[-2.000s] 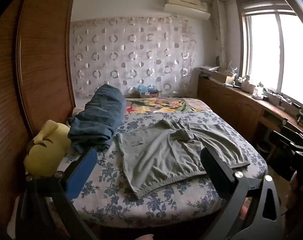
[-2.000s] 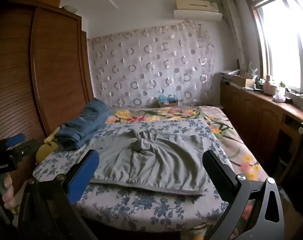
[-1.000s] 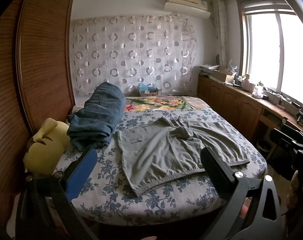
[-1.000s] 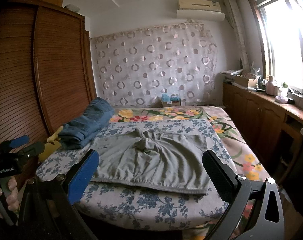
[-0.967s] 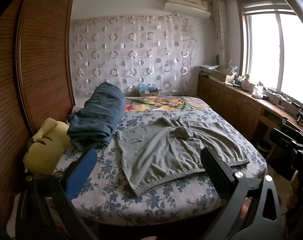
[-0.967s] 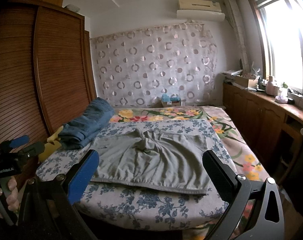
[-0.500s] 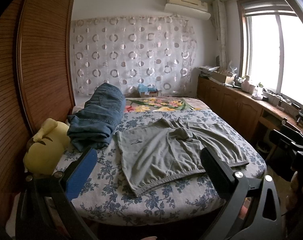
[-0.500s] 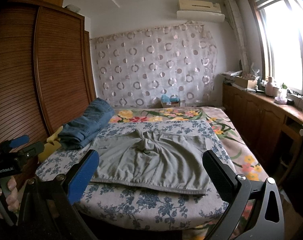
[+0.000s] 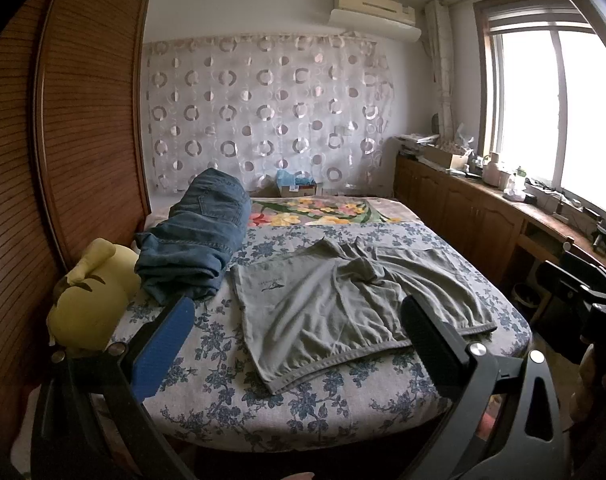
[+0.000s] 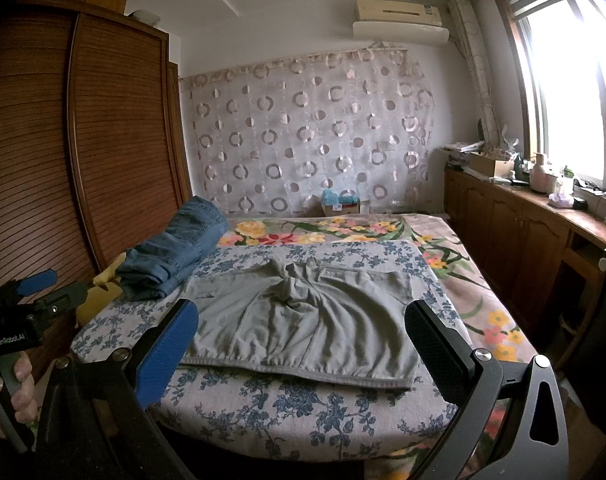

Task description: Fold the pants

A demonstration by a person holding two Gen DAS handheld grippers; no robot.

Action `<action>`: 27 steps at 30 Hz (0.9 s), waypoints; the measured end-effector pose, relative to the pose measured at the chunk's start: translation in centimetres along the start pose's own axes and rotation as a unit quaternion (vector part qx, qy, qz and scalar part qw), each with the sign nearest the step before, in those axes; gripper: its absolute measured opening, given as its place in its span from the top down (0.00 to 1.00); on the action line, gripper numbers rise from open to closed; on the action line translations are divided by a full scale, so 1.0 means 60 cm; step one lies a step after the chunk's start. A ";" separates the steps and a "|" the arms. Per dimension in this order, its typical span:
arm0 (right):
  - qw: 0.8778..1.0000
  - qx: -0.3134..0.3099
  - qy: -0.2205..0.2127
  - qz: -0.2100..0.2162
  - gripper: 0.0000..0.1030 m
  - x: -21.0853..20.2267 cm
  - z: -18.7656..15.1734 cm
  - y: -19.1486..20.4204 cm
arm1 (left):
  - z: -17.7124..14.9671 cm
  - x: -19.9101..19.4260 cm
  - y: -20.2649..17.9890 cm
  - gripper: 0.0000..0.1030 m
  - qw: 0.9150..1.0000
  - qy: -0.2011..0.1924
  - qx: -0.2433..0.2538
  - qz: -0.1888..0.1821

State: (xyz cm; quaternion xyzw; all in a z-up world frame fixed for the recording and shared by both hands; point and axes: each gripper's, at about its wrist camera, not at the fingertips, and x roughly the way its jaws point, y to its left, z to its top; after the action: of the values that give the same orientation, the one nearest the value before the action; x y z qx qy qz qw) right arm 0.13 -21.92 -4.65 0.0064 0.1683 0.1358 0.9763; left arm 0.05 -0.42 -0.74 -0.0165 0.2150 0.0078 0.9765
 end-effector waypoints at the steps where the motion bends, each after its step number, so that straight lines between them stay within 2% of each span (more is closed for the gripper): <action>1: 1.000 0.000 0.000 -0.001 0.00 0.000 0.000 0.000 | 0.000 0.000 0.000 0.00 1.000 0.000 0.000 0.000; 27: 1.000 -0.001 -0.003 0.000 0.00 -0.002 0.002 0.005 | 0.000 -0.001 0.000 0.00 1.000 -0.002 -0.001 -0.001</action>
State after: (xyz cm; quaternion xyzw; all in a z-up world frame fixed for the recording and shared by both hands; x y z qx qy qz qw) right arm 0.00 -21.67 -4.48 0.0056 0.1655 0.1360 0.9768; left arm -0.03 -0.40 -0.74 -0.0172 0.2126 0.0073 0.9770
